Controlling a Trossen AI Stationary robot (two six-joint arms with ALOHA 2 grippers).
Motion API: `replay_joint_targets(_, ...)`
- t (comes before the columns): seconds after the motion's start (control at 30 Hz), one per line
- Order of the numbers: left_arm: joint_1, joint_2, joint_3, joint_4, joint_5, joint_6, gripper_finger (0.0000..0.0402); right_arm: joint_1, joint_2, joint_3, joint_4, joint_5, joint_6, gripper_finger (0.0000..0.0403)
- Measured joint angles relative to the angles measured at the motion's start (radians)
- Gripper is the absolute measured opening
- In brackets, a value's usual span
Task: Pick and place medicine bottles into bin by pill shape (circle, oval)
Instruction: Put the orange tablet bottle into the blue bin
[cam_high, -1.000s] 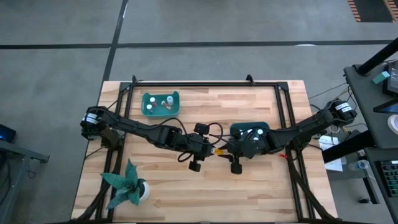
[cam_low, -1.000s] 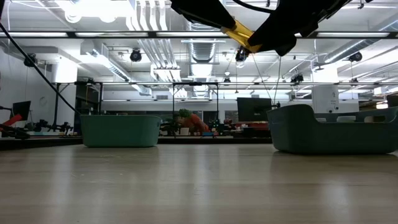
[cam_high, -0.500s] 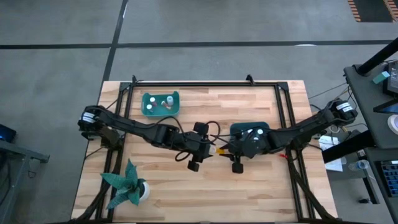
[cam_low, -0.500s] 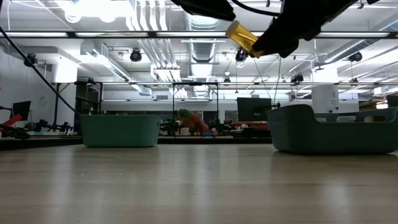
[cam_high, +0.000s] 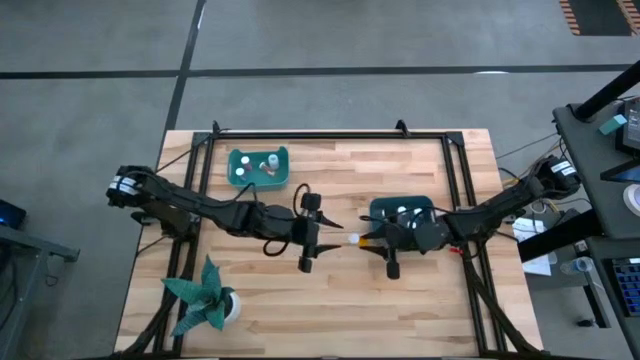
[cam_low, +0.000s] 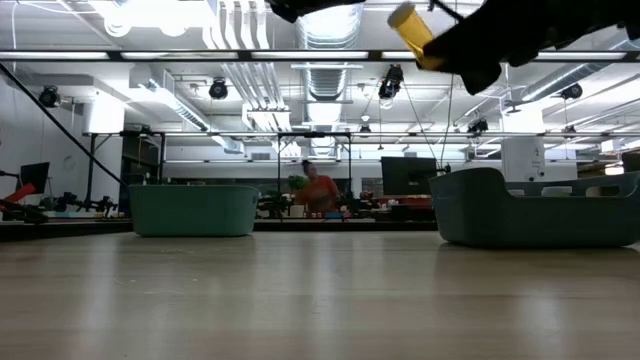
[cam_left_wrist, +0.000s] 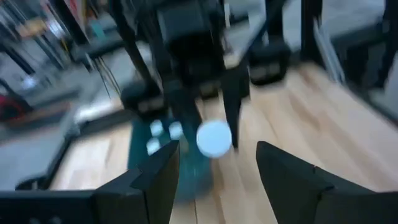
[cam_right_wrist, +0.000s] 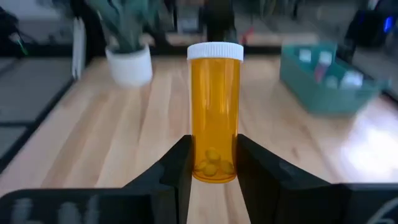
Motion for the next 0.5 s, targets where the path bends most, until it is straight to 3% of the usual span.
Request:
replay_joint_targets(0.2,0.004,0.013,-0.099,0.287,0.004,-0.001,0.0196,0.0,0.02,-0.089,0.334,0.009,-0.121,0.01)
replay_joint_targets(0.5,0.027,0.044,-0.187,0.568,0.005,-0.091,0.0196,0.0,0.022,-0.083,0.41,0.036,-0.178,0.01)
